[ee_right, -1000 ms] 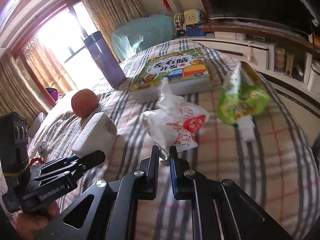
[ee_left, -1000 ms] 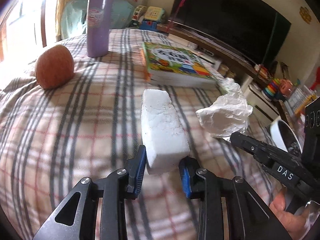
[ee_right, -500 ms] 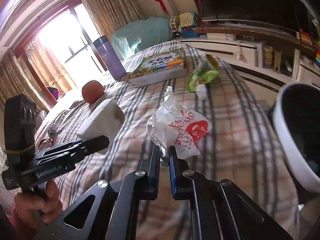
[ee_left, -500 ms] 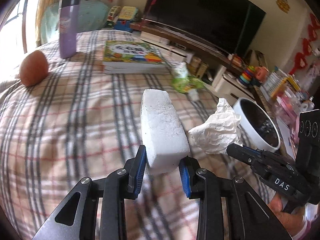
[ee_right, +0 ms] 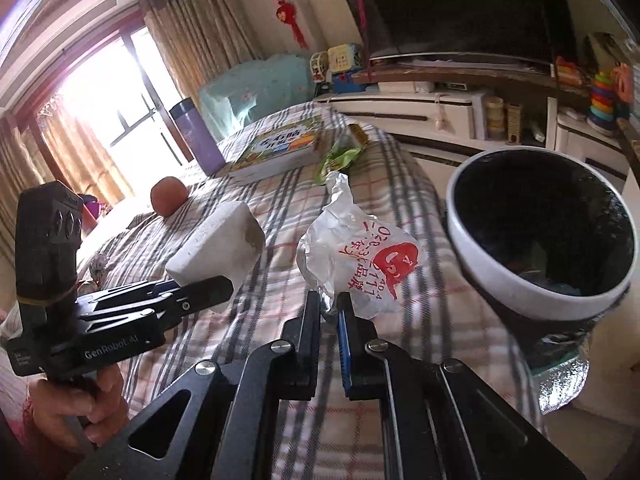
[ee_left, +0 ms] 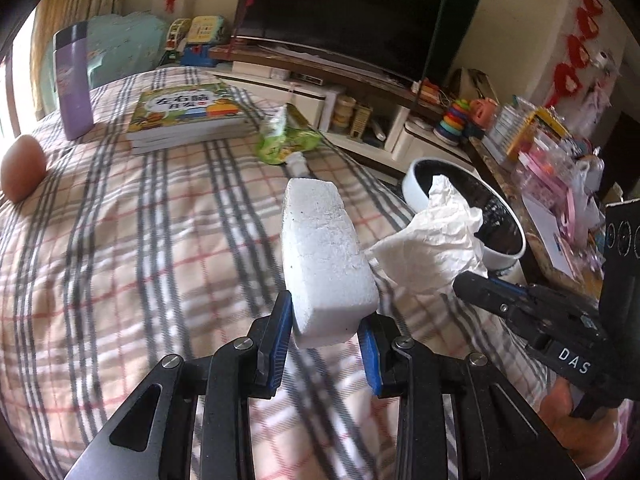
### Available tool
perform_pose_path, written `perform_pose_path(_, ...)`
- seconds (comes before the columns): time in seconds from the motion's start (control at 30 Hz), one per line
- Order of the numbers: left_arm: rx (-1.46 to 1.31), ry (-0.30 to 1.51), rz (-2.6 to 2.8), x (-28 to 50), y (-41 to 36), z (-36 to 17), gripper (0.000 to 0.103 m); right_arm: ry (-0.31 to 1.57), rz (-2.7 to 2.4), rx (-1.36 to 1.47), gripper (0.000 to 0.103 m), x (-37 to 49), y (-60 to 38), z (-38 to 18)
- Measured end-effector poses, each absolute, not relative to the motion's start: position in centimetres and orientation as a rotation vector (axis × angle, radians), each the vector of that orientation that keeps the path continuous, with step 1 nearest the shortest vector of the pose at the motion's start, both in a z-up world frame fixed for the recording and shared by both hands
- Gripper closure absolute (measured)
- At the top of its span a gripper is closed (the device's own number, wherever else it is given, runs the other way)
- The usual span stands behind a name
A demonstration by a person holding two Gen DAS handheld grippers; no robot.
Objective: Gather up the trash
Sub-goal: 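Carry the foam block and plastic bag over the trash bin with both grippers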
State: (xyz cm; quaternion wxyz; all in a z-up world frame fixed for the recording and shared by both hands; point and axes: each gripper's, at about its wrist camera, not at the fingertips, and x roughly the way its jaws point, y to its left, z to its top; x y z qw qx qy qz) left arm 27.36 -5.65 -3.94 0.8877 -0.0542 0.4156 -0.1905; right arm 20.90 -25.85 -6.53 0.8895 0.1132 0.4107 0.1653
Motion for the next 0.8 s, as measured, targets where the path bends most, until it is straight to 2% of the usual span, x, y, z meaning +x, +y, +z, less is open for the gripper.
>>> perform_pose_path(0.8,-0.024,0.857,-0.468,26.4,-10.9,-2.8,0.073,0.791,0.307,0.287,0.096,17.5,-29.8,-4.9)
